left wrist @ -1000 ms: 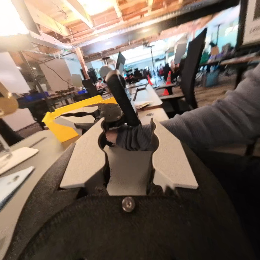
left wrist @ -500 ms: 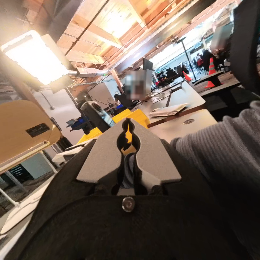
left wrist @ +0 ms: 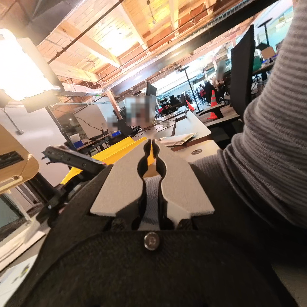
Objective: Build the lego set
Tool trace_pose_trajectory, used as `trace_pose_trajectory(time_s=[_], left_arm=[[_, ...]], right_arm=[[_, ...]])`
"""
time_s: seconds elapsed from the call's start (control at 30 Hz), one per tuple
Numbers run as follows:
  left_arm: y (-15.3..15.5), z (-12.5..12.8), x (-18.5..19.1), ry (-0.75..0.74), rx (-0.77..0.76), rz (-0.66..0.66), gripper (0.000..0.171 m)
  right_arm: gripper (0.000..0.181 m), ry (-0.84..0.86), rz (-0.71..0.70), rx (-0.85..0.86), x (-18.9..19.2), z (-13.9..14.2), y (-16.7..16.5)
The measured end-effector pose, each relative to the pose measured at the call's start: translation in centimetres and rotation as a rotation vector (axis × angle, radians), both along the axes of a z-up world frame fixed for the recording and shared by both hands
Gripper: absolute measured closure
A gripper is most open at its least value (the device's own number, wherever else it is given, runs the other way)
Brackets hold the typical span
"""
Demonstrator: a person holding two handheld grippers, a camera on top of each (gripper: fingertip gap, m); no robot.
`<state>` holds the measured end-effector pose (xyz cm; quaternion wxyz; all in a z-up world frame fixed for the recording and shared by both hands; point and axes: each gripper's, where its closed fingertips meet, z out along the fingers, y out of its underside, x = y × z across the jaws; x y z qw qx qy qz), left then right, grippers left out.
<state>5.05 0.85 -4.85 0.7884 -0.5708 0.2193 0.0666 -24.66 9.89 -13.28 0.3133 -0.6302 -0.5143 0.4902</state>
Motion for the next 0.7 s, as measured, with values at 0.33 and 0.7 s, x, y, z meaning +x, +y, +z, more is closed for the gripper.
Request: trace_pose_trajectory(time_s=[0.33, 0.7], left_arm=[[0.9, -0.5, -3.0, -0.094, -0.052, 0.049, 0.171], [0.2, -0.8, -1.0, 0.047, -0.022, 0.026, 0.171]], right_arm=[[0.147, -0.126, 0.028, -0.309, -0.5, -2.3, -0.8], [0.146, -0.138, 0.005, -0.262, -0.6, -2.5, -0.7]])
